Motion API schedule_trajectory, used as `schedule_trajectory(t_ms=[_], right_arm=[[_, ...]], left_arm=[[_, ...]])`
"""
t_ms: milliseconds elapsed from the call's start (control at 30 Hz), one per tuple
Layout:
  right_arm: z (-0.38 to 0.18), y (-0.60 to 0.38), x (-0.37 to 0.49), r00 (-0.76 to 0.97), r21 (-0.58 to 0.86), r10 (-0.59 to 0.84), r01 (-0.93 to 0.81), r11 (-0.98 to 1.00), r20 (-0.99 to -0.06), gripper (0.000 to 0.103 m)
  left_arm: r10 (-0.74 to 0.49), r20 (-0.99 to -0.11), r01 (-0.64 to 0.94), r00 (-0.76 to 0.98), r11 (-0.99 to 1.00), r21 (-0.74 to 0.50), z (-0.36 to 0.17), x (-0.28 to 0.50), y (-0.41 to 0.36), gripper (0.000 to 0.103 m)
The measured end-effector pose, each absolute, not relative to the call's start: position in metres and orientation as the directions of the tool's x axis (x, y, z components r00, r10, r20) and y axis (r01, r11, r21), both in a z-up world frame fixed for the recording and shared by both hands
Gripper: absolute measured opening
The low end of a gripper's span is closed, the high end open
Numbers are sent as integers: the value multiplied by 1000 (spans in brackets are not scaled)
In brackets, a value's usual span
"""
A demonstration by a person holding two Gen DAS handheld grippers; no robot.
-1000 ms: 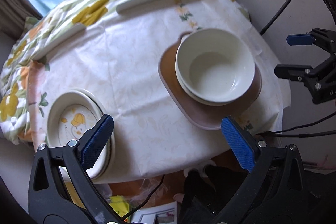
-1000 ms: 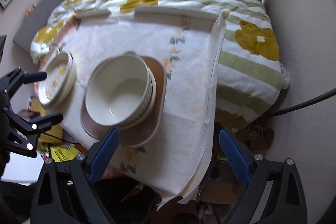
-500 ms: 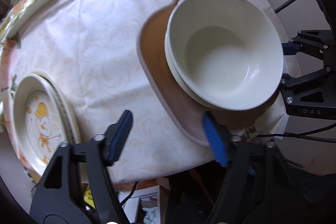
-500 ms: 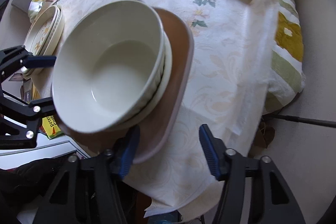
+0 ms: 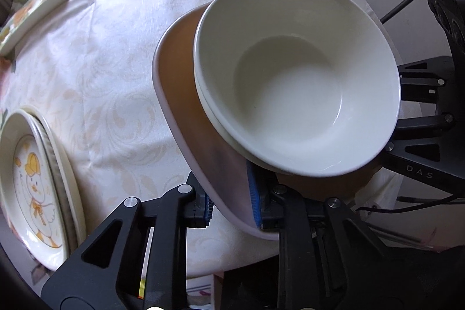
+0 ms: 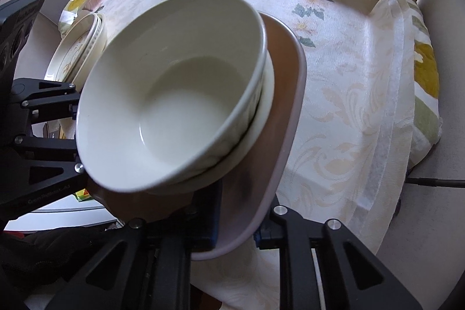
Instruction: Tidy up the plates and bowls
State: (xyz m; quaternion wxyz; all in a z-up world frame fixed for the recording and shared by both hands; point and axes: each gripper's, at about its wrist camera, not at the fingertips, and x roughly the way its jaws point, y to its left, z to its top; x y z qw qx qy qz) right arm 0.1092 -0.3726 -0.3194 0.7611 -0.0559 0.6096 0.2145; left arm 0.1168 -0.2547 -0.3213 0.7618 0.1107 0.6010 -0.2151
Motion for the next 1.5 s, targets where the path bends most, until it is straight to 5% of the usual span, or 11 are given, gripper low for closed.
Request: schedule_trajectory(t_ms=[433, 800, 1100, 1500], right_arm=[[-271, -346, 112, 272, 113, 245, -424, 898, -930, 16], [-228, -239, 118, 284, 123, 254, -409, 904, -925, 16], [-245, -126, 121, 260, 147, 255, -371, 917, -931, 16], [-276, -83, 121, 237, 152, 232, -314, 937, -944, 16]], left_arm=[[-202, -930, 466, 306, 884, -38, -269, 123, -220, 18], [-196, -926, 481, 322, 877, -19, -223, 132, -107, 18], [-175, -945, 521, 278, 854, -5, -241, 140, -3, 18], [-182, -956, 569, 230, 822, -20, -277, 146, 33, 18]])
